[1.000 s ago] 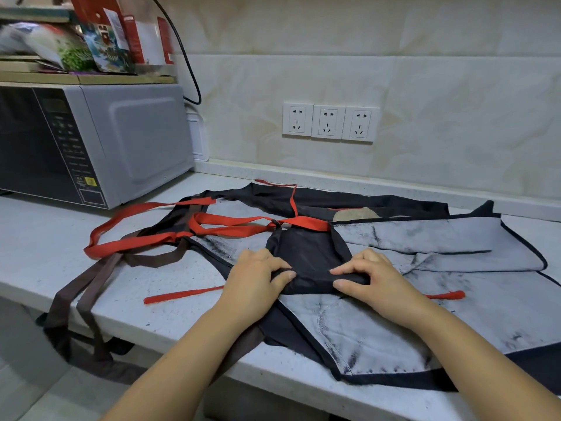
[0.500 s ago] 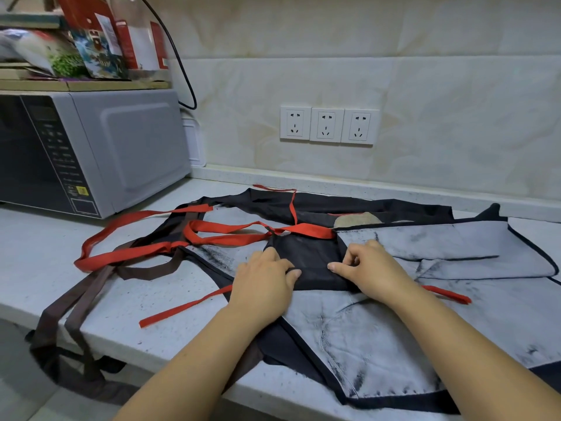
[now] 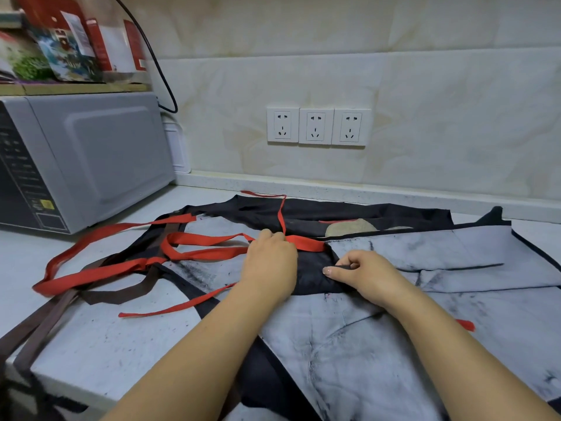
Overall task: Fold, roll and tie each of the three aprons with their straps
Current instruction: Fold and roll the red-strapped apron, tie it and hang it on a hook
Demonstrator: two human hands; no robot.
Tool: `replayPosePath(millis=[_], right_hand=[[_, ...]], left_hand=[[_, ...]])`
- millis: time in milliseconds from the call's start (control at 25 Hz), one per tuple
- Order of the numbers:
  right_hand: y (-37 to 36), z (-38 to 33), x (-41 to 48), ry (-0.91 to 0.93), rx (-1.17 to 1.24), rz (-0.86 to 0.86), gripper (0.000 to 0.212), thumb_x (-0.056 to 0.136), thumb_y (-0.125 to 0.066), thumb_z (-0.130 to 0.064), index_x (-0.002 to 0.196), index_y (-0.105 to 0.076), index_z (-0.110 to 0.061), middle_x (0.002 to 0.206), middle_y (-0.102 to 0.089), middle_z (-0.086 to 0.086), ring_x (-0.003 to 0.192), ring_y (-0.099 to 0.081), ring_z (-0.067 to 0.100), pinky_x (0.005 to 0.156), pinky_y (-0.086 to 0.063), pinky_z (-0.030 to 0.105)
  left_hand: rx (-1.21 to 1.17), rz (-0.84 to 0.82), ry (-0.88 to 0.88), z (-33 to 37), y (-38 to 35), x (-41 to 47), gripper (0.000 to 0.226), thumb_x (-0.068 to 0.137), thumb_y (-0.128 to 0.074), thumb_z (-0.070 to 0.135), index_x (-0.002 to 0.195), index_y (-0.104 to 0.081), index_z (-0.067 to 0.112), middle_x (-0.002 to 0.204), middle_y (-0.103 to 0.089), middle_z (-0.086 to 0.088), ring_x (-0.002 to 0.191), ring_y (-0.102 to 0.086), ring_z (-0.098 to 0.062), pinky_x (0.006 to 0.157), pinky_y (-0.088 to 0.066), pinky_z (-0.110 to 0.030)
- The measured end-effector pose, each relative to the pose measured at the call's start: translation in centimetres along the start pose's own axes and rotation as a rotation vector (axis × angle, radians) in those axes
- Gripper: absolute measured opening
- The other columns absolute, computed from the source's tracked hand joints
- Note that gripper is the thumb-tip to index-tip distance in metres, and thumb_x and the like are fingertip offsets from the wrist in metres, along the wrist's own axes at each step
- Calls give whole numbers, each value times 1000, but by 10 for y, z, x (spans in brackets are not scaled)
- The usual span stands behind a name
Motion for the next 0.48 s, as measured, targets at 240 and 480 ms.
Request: replayPosePath(millis=[240, 480], right_hand=[[-8, 1, 7, -54, -247, 89, 42, 80, -59, -66, 83, -63, -24, 77, -64, -7, 80, -61, 16, 70, -46, 31], [2, 7, 5, 7, -51, -1, 41, 76, -65, -65, 80, -67, -25, 74, -67, -9, 72, -61, 9, 68, -47, 29]], left_hand=[[-397, 51, 9, -12, 1, 7, 30, 86, -64, 43, 113, -64, 32, 116, -56, 4, 113, -47, -19, 98, -40, -34], [-541, -71, -100, -21, -7, -10, 36, 74, -79, 45, 105, -62, 39, 99, -60, 18, 92, -57, -6, 80, -45, -24]])
Point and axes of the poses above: each hand's wrist, its own x-axis towards the middle knuckle, its own y-axis out of the back of the hand, z = x × y, the point moved 1 cm from there along x, towards the middle knuckle
